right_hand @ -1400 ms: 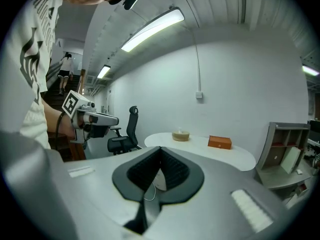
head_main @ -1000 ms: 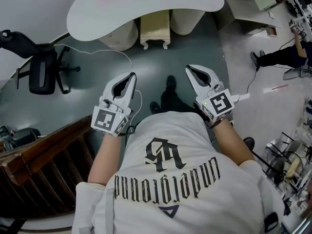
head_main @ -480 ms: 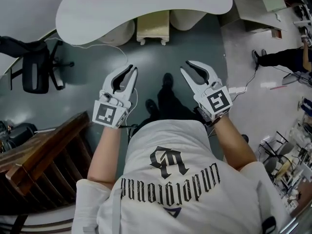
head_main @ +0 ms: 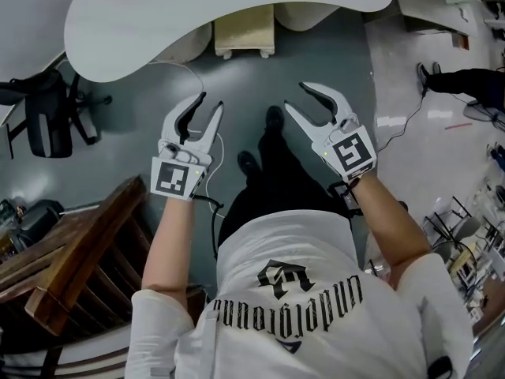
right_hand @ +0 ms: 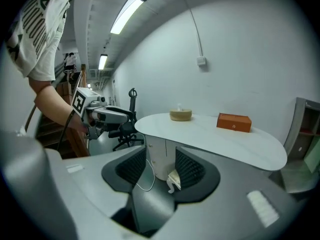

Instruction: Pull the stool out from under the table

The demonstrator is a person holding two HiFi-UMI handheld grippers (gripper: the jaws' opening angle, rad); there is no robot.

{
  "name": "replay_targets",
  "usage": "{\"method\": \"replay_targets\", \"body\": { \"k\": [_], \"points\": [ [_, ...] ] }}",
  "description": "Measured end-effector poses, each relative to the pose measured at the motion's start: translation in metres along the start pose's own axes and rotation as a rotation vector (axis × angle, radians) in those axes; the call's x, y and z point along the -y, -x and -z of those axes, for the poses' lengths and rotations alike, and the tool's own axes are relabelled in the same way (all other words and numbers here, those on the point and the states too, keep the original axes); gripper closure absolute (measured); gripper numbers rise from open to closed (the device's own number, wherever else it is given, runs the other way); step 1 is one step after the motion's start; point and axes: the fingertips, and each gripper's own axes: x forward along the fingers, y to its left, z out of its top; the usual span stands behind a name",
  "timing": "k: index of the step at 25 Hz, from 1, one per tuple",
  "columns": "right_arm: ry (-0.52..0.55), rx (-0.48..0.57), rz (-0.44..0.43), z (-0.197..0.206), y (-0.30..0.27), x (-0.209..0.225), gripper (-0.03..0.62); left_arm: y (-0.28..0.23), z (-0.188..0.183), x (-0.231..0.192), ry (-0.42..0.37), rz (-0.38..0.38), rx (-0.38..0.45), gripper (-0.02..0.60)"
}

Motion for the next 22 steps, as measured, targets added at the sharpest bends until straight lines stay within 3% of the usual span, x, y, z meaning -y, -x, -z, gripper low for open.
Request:
{"method": "replay_targets", "body": {
  "k": [6,18,22],
  "points": [
    [0.008,-0.019,-0.028,0.052,-0.053,0.022,0.385,-0.033,0.061,-0.026,-0.057,-0.001,-0.043,0.388],
    [-0.063,-0.066,0.043,0.191,-0.167,0.077,0.344,-0.105,0.225,-0.084,-0.008,-0.052,-0.152,0.308],
    [-0.077,-0.070,0.066,0.235,-0.201,0.100,0.332,-0.138,0.270,-0.108,-0.041,-0.073,-0.167,0.297]
  ]
}}
